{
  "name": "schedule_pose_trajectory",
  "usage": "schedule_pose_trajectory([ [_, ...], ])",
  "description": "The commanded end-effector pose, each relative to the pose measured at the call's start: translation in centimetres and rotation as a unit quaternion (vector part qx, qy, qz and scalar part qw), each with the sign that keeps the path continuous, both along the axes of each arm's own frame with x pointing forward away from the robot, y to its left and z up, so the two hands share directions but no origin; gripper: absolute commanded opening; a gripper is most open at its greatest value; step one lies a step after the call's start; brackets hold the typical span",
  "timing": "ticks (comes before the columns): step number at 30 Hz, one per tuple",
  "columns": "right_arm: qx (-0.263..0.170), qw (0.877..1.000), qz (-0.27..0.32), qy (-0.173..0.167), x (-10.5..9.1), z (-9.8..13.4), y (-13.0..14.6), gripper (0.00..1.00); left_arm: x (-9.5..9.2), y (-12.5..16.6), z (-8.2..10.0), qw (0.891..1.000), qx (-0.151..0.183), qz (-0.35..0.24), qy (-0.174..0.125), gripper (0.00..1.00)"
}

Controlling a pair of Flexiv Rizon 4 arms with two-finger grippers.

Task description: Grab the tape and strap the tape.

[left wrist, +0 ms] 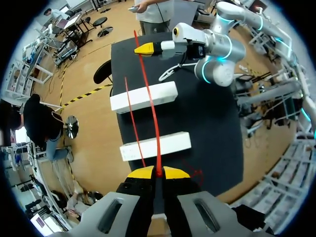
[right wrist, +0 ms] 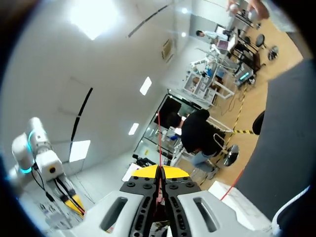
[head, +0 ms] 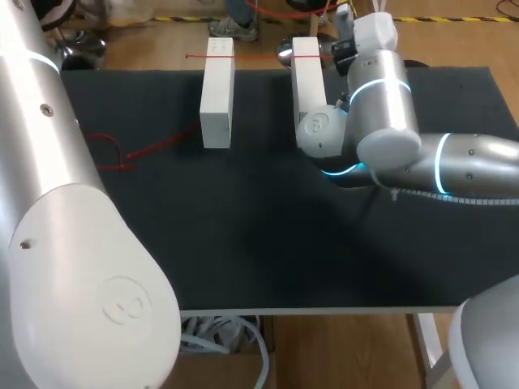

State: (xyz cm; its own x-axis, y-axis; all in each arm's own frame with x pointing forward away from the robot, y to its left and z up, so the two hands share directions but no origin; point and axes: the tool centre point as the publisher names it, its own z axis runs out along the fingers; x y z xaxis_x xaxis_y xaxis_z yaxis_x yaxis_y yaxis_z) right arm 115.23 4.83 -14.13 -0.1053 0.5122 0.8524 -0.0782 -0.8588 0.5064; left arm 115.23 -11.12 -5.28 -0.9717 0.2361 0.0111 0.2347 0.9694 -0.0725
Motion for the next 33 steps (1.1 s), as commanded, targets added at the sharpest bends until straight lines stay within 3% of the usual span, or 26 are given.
schedule_pose_trajectory([
  [1,-0.224,0.967,-0.087,0.083,-0.3,1.0,0.9,0.00,0.1,-0.1,0.1,1.000,0.002,0.000,0.002,0.00],
  [4,-0.295,0.942,-0.118,0.110,-0.1,1.1,1.2,0.00,0.1,-0.1,0.1,1.000,0.002,0.000,0.002,0.00],
  [6,-0.325,0.935,-0.109,0.092,-0.2,1.4,1.6,0.00,0.1,-0.1,0.1,1.000,0.002,0.000,0.002,0.00],
  [7,-0.350,0.925,-0.117,0.094,-0.3,1.5,1.6,0.00,0.1,-0.1,0.1,1.000,0.002,0.000,0.002,0.00],
  [9,-0.457,0.879,-0.119,0.067,-0.4,1.8,1.7,0.00,0.1,-0.1,0.1,1.000,0.002,0.000,0.002,0.00],
  [11,-0.537,0.831,-0.139,0.053,-0.4,2.1,1.3,0.00,0.1,-0.1,0.1,1.000,0.002,0.000,0.002,0.00],
  [12,-0.559,0.816,-0.140,0.045,-0.4,2.3,1.3,0.00,0.1,-0.1,0.1,1.000,0.002,0.000,0.002,0.00],
  [13,-0.556,0.817,-0.141,0.052,-0.4,2.4,1.3,0.00,0.1,-0.1,0.1,1.000,0.002,0.000,0.002,0.00],
  [15,-0.569,0.809,-0.138,0.048,-0.3,2.6,1.4,0.00,0.1,-0.1,0.1,1.000,0.002,0.000,0.002,0.00],
  [18,-0.563,0.815,-0.126,0.047,-0.2,2.7,1.7,0.00,0.1,-0.1,0.1,1.000,0.002,0.000,0.002,0.00],
  [20,-0.541,0.832,-0.112,0.050,-0.2,2.8,2.0,0.00,0.1,-0.1,0.1,1.000,0.002,0.000,0.002,0.00],
  [21,-0.510,0.853,-0.107,0.041,-0.1,2.8,2.3,0.00,0.1,-0.1,0.1,1.000,0.002,0.000,0.002,0.00],
  [23,-0.390,0.916,-0.083,0.048,-0.2,3.2,2.6,0.00,0.1,-0.1,0.1,1.000,0.002,0.000,0.002,0.00],
  [33,-0.390,0.916,-0.083,0.048,-0.2,3.2,2.6,0.00,0.1,-0.1,0.1,1.000,0.002,0.000,0.002,0.00],
])
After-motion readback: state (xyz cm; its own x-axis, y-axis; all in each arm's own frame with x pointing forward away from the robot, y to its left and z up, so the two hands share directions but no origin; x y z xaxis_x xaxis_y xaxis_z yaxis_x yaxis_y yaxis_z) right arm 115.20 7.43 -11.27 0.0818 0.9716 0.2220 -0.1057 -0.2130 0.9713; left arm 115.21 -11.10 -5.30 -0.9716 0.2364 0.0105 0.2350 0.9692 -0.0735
